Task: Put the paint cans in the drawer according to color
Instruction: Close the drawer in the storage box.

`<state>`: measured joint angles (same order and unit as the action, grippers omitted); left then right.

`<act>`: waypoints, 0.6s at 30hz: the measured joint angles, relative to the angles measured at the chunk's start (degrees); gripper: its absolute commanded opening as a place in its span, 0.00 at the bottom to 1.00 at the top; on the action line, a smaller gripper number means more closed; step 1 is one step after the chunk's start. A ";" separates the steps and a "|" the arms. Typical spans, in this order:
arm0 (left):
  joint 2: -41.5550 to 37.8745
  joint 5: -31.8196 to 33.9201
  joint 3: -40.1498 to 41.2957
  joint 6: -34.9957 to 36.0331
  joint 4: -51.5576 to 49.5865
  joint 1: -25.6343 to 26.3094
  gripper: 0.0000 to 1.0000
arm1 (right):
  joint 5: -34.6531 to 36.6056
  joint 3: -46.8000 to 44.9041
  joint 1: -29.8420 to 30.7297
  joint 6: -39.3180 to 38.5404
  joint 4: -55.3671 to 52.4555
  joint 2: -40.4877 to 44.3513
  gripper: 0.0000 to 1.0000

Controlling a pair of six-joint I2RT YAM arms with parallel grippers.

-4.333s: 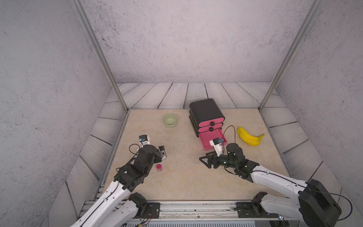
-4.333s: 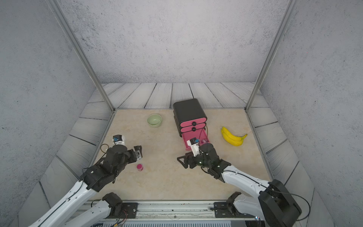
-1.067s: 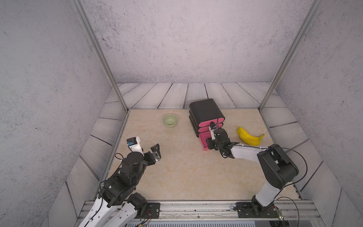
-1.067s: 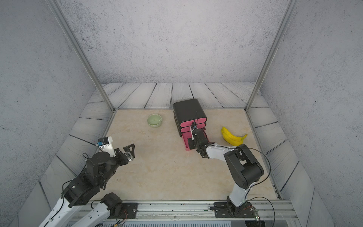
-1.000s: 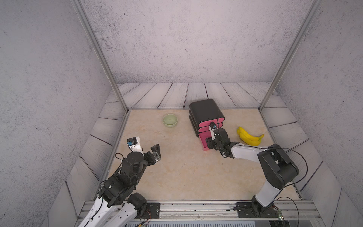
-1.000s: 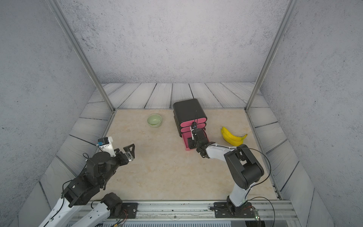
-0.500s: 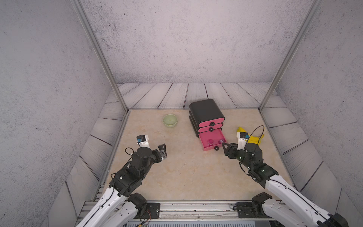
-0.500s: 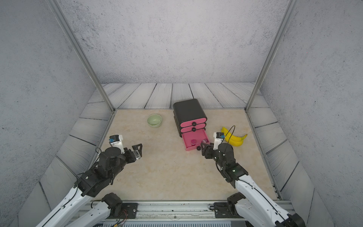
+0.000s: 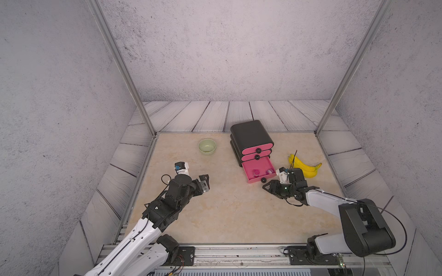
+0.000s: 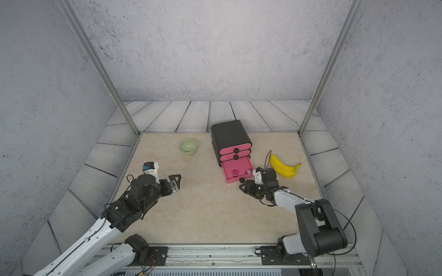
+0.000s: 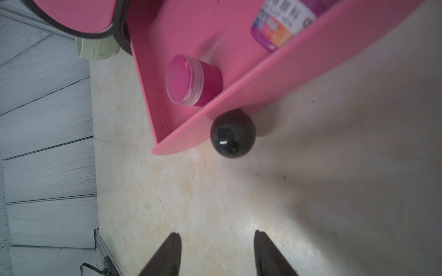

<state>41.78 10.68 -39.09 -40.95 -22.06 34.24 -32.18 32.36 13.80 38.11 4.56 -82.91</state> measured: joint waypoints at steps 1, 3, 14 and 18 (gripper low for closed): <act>-0.57 0.02 0.00 -0.07 -0.22 0.00 0.99 | -0.46 0.94 -0.17 -0.20 0.33 -1.66 0.51; -1.53 0.09 0.00 -0.09 -0.70 0.00 0.99 | -0.87 2.54 -0.55 -0.59 0.59 -4.42 0.50; -2.84 0.66 0.00 -0.02 -1.95 0.00 0.99 | -2.25 7.87 -1.31 -1.18 2.73 -12.52 0.41; -2.84 0.70 -0.02 0.17 -2.01 0.00 0.99 | -2.40 8.63 -1.40 -1.22 3.37 -14.16 0.37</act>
<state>38.94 11.38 -39.11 -40.77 -24.08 34.24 -34.59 40.99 12.40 36.88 7.92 -97.08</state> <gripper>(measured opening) 0.989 0.400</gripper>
